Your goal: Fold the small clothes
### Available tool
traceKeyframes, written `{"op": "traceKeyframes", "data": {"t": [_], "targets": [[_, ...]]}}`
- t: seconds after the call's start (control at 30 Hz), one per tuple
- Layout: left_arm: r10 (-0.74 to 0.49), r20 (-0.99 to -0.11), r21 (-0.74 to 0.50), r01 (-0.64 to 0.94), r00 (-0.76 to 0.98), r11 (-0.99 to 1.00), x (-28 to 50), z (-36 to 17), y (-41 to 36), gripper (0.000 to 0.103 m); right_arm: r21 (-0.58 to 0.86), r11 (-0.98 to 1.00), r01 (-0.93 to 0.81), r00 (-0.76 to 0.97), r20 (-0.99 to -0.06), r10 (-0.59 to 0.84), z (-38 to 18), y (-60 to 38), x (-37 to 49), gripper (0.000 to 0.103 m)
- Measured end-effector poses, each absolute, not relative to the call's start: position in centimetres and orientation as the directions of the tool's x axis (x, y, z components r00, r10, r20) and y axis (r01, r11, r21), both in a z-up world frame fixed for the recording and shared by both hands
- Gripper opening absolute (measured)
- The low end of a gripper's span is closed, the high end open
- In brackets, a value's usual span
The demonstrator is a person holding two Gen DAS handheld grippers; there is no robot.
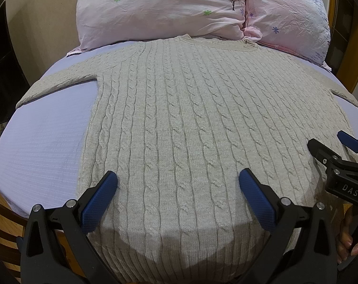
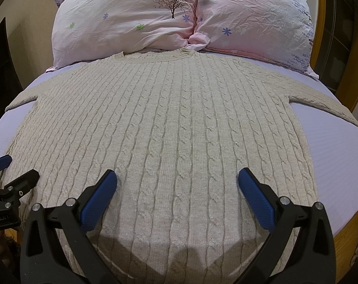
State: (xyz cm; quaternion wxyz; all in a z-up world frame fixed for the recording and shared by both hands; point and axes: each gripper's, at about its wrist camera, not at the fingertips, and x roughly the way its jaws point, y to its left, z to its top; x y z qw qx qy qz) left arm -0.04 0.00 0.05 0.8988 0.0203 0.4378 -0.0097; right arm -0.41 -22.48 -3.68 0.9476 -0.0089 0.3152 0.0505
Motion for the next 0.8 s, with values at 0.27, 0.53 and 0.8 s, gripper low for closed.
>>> {"op": "traceKeyframes", "data": {"t": [0.27,0.53,0.8], "targets": [[0.000,-0.785,0.029,0.036,0.619,0.999,0.0,0.1,0.0,0.102,0.004,0.992,-0.128,0.792,-0.601,0.105,-3.9,-23.0,-0.2,0.101],[-0.031,-0.789,0.027,0.086,0.614,0.996,-0.1,0.5,0.3,0.102,0.252,0.963,-0.094,0.895,-0.402,0.192,2.9,-35.5,0.5,0.101],[-0.008,-0.675,0.020,0.030,0.737,0.999,4.8,3.4,5.5,0.102,0.585,0.714,0.385,0.846,-0.533,-0.020,1.9,-58.7,8.9,0.067]]}}
